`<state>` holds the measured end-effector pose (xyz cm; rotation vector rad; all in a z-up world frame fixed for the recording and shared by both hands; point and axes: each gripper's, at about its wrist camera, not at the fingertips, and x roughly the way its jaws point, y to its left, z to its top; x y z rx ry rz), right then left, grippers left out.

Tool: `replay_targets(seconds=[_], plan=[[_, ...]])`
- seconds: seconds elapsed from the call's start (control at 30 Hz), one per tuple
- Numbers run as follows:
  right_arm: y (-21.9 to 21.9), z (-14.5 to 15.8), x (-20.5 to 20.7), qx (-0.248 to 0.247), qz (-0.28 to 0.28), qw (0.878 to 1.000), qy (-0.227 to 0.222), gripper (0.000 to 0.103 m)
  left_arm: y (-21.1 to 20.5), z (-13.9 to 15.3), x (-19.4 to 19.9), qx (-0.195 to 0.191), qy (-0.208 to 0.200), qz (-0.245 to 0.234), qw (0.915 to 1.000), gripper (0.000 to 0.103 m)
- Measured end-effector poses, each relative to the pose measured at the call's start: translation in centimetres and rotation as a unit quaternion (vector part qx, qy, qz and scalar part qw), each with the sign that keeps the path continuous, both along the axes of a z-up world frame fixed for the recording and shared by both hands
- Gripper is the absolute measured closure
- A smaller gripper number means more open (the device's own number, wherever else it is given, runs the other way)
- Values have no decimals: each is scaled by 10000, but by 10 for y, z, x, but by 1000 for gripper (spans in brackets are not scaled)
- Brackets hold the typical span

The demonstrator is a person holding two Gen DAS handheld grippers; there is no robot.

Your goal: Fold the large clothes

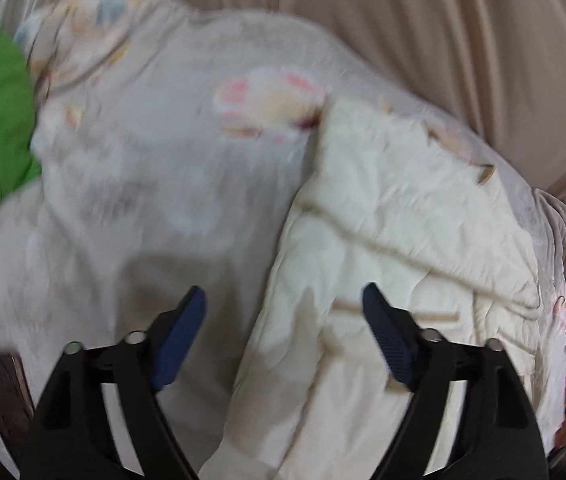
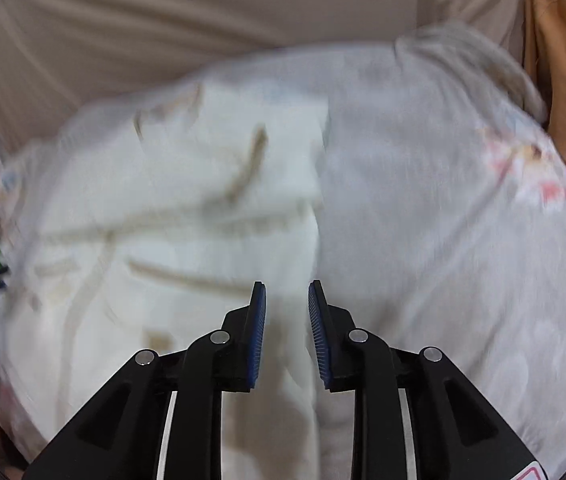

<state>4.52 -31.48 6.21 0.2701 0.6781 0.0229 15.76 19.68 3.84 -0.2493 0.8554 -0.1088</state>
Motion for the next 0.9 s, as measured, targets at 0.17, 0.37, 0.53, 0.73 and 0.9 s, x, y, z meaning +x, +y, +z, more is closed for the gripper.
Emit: replay_targets(seconds=[0.17, 0.37, 0.53, 0.73, 0.9], plan=[[86, 58, 81, -160, 1373, 9881, -671, 49, -53, 19, 53, 651, -462, -416, 9959, 9], [212, 57, 225, -273, 2374, 9702, -400, 48, -71, -22, 99, 613, -107, -186, 9979, 15], [296, 21, 323, -340, 2764, 9604, 133, 48, -60, -59, 107, 286, 116, -65, 9995, 18], [357, -23, 371, -656, 3263, 9404, 703, 46, -59, -66, 104, 200, 30, 56, 9998, 17], [384, -19, 369, -972, 3667, 9244, 383, 99, -58, -71, 104, 179, 85, 140, 9997, 17]])
